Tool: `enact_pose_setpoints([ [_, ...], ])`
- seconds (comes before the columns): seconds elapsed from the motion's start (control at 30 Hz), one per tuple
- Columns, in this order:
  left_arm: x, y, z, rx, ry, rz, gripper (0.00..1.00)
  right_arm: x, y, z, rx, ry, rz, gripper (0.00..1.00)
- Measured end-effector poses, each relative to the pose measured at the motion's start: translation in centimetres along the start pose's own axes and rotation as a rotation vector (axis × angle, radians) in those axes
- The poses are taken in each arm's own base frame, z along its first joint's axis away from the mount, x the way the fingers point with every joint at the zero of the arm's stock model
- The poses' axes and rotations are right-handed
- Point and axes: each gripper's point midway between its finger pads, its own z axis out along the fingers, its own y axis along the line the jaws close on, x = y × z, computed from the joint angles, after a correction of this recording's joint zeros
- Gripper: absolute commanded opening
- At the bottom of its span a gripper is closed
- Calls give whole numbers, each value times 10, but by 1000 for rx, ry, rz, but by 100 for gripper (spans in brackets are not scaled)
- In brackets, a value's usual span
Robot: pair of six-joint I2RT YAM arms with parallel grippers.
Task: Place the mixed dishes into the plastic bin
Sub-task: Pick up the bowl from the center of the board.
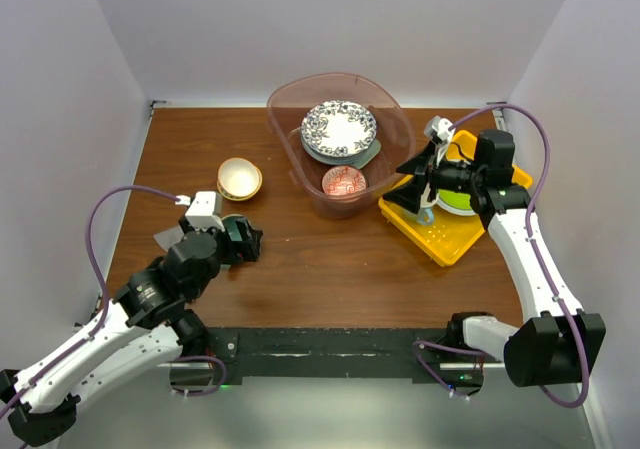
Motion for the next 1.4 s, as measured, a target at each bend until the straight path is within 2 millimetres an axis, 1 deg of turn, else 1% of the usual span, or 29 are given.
enact_pose_setpoints([
  [0.23, 2, 2, 0, -11, 7, -4, 100, 0, 0, 0, -1, 0, 0, 98],
  [0.63, 12, 7, 1, -39, 48, 4, 100, 2, -1, 1, -2, 3, 5, 98],
  [0.9, 11, 7, 0, -41, 50, -4, 100, 2, -2, 1, -3, 5, 8, 98],
  [1.4, 16, 10, -2, -66, 88, 1, 100, 3, -2, 1, -3, 6, 8, 98],
])
